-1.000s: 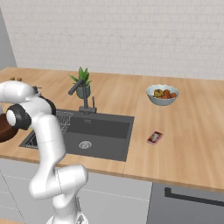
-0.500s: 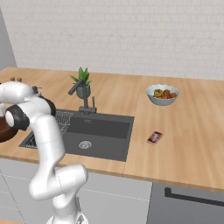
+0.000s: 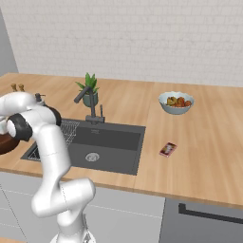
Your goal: Pick the potato from the sink and place it in the bowl. Then pick the bowl and place it in the microwave. Then close the microwave door and press the start button.
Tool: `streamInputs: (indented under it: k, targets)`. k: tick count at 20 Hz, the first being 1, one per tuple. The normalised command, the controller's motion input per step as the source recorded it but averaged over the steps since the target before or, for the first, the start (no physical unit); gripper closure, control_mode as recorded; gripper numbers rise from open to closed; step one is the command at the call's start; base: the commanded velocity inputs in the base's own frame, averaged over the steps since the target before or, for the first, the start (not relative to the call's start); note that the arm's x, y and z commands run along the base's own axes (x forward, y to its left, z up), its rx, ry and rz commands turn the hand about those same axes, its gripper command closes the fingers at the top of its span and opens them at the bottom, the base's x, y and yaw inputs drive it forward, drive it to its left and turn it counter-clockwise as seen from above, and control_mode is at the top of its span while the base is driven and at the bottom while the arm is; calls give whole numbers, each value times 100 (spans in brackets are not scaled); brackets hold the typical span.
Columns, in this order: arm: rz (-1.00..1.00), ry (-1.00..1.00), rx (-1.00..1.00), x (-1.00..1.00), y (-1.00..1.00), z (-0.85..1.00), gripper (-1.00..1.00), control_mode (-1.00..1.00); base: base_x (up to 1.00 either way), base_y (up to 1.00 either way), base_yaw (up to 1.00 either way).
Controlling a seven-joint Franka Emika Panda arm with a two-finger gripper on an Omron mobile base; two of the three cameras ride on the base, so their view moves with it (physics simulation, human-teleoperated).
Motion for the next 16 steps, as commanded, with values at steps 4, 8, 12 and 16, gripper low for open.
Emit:
streamInputs:
  k: [4,8,12,16]
  targets:
    - [-5,0,0,0,17,-24,100,-100,0,0,0]
    - [-5,0,0,0,4,-18,100,-100,0,0,0]
    - [-4,0,0,0,0,-21,100,-100,0,0,0]
    - [-3,0,0,0,0,-19,100,-100,0,0,0]
